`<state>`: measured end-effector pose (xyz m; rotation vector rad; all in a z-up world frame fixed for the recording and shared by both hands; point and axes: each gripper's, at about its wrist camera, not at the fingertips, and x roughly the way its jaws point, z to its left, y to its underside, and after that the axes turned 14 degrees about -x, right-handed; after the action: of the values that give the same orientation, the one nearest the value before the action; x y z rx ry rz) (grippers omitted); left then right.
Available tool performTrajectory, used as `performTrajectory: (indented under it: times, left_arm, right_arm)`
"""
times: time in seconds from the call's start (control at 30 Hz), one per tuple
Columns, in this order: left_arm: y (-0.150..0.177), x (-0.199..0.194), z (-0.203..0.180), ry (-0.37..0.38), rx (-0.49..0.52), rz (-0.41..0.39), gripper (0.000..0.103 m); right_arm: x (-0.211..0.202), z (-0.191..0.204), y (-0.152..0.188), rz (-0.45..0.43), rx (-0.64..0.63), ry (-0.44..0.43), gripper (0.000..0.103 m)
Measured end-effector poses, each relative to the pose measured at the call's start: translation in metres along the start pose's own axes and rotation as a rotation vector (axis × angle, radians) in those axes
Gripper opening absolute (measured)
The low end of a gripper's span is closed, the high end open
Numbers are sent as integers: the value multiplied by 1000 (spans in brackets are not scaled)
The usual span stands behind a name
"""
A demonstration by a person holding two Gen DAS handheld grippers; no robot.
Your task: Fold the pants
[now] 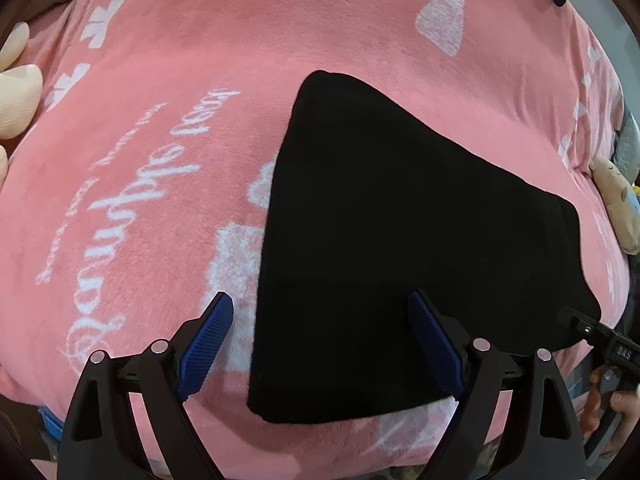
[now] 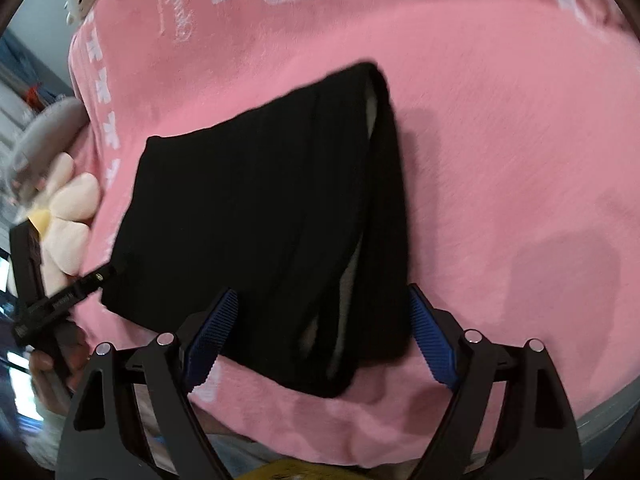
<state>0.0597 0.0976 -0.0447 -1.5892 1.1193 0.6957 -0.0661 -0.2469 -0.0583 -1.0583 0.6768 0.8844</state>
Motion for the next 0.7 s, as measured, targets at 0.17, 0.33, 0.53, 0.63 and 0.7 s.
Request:
performTrajectory:
  times: [0.17, 0.33, 0.53, 0.63, 0.7]
  left_arm:
    - [0, 12, -2, 59, -23, 83, 87]
    - [-2, 18, -11, 45, -18, 84, 91]
    - [-4, 26, -19, 31, -23, 79, 92]
    - [-7, 29, -18, 33, -34, 79, 93]
    - [-8, 33, -22, 33, -35, 76, 96]
  right_arm:
    - [2, 0, 0, -5, 41, -31, 87]
    - [8, 3, -6, -9, 60, -30, 90]
    - [14, -2, -13, -32, 113, -52, 90]
    - [19, -1, -16, -39, 127, -57, 91]
    - [21, -2, -18, -44, 129, -62, 93]
